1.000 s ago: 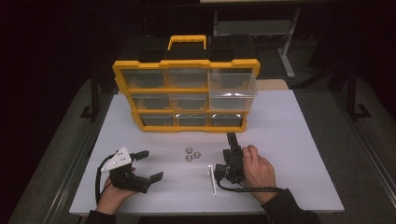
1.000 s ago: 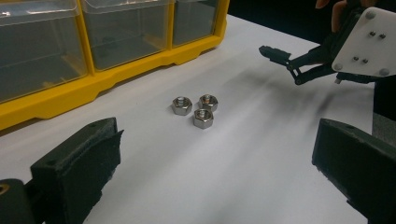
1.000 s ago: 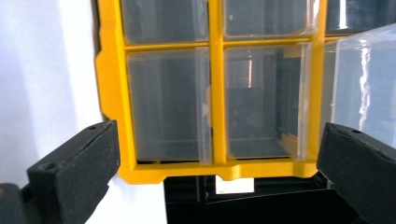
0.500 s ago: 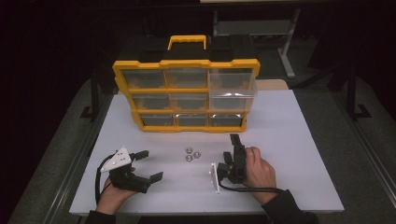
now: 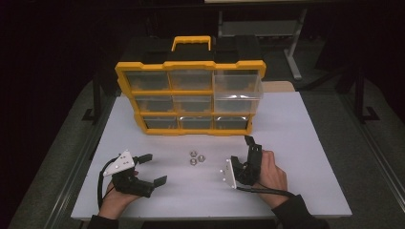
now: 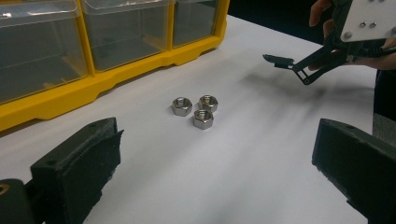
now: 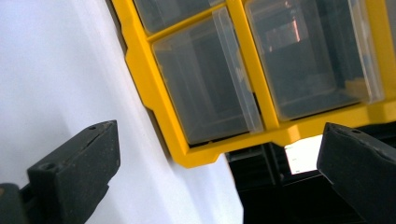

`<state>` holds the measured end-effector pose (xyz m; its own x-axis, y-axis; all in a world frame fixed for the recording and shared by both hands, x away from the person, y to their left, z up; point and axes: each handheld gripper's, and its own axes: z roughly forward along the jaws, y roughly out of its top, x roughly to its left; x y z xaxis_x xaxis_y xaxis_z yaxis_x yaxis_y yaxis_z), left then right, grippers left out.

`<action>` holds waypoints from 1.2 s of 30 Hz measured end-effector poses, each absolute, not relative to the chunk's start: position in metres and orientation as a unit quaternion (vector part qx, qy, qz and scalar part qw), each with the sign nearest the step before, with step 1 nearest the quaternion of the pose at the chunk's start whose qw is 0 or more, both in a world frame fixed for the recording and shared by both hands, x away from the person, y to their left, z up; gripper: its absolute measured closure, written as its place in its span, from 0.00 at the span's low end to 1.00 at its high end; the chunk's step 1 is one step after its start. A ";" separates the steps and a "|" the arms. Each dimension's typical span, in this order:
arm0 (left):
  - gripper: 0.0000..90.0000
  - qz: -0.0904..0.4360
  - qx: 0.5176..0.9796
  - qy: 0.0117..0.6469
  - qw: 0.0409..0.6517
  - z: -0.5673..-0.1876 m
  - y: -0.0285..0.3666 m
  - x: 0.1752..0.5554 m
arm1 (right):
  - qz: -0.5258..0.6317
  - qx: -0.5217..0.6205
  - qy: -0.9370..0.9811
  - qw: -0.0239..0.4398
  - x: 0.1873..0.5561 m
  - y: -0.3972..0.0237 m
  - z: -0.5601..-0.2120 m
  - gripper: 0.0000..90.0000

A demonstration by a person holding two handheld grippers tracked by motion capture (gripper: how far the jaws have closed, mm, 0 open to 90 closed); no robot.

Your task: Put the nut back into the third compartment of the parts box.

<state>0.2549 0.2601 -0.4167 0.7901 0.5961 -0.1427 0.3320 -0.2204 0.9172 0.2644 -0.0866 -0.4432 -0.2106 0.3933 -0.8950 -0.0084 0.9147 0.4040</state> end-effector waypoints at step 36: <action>0.01 0.118 0.774 0.299 0.545 -0.416 0.259 0.254 | 0.334 0.336 0.785 0.398 0.280 -0.135 -0.421 0.00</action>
